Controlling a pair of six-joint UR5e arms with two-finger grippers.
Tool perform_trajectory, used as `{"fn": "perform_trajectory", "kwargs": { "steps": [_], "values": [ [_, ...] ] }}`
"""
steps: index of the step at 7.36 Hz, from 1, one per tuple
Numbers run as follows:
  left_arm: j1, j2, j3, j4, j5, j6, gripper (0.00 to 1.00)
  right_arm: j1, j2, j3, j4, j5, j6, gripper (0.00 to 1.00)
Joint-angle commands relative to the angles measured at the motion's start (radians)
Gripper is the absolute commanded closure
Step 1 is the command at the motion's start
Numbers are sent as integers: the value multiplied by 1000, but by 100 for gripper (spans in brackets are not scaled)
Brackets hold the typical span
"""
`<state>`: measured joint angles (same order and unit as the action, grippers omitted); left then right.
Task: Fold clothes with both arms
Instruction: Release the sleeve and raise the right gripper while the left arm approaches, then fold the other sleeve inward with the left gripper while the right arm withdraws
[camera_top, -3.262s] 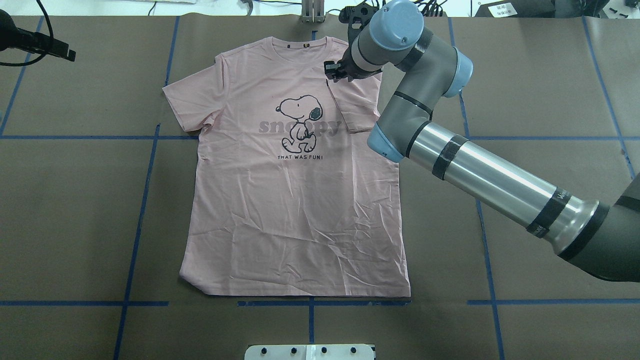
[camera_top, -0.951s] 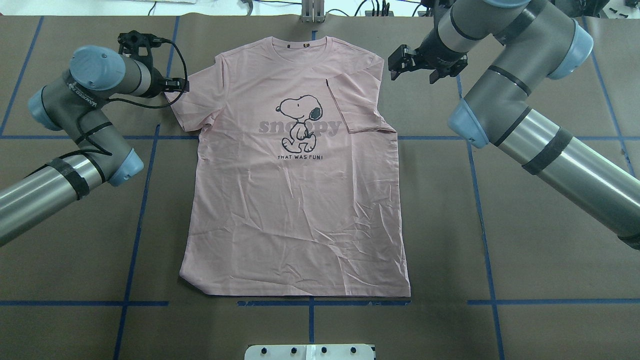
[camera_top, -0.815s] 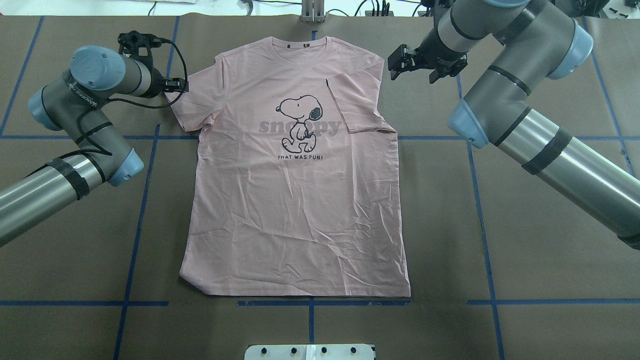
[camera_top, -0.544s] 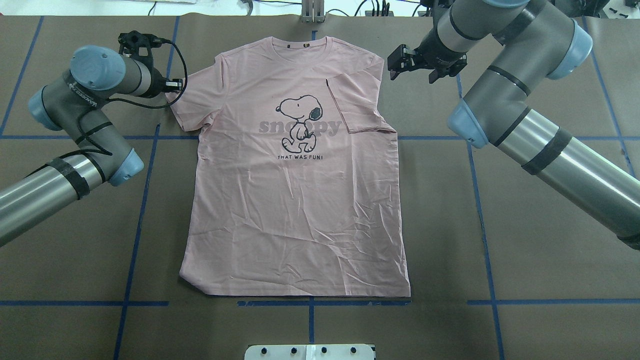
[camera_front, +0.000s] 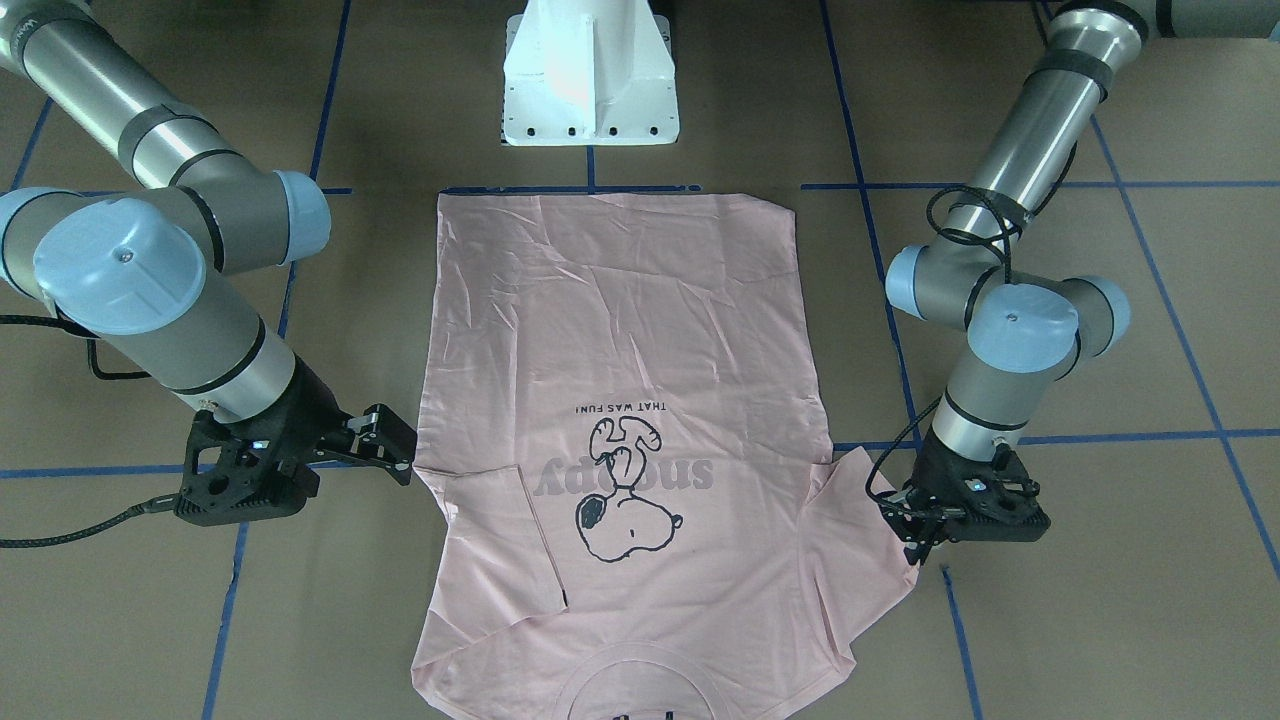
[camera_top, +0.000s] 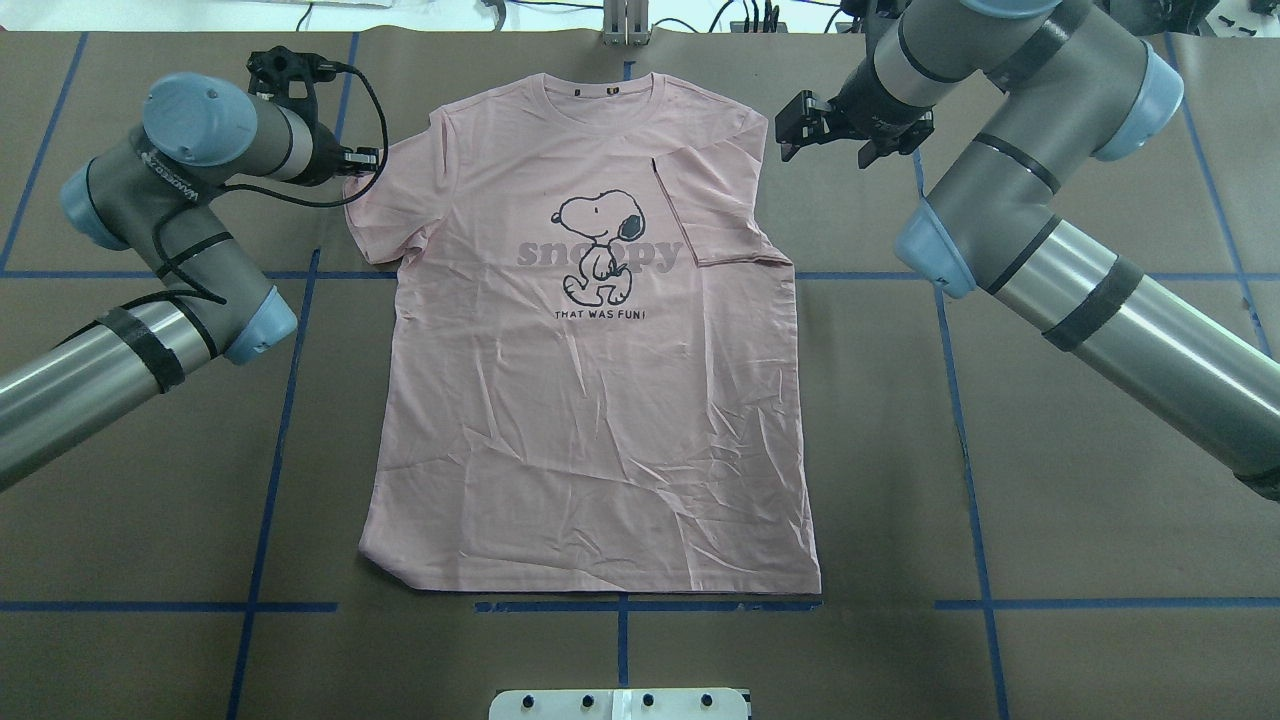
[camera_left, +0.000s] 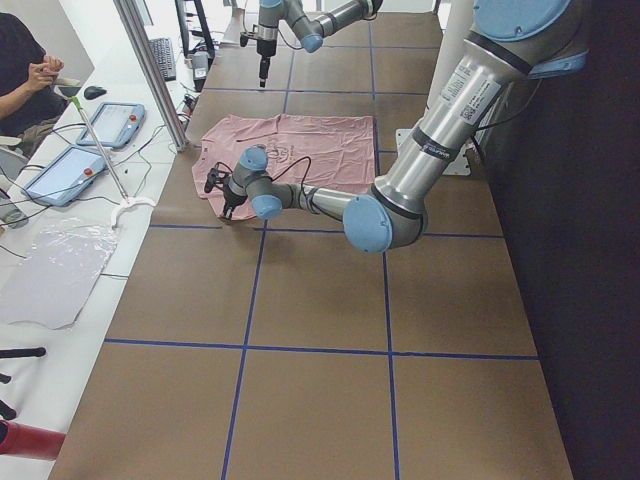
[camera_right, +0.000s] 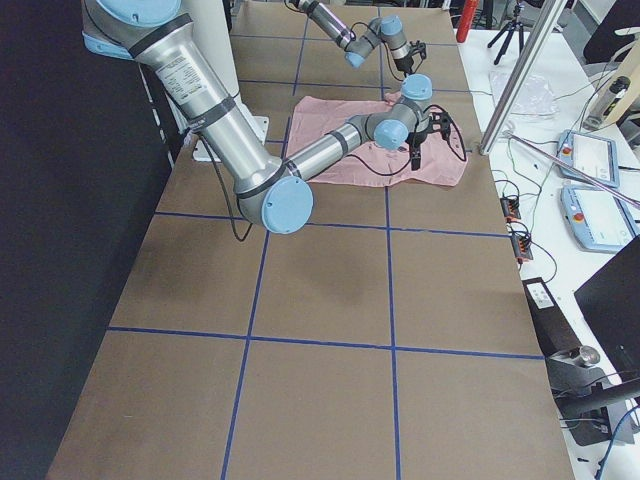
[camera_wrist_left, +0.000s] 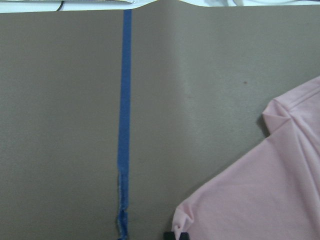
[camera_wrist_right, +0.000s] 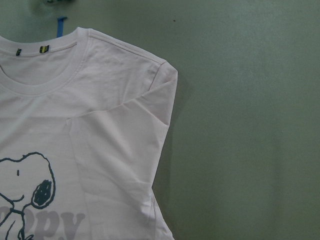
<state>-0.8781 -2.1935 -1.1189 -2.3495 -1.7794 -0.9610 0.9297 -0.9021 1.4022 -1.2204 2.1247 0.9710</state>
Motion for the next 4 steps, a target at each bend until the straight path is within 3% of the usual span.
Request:
{"fn": "perform_trajectory", "kwargs": {
  "steps": [1, 4],
  "values": [
    [4, -12, -192, 233, -25, -37, 100, -3, -4, -2, 4, -2, 0, 0],
    [117, -102, -171, 245, -15, -304, 100, -5, -27, 44, 4, 0, 8, 0]
  ]
}}
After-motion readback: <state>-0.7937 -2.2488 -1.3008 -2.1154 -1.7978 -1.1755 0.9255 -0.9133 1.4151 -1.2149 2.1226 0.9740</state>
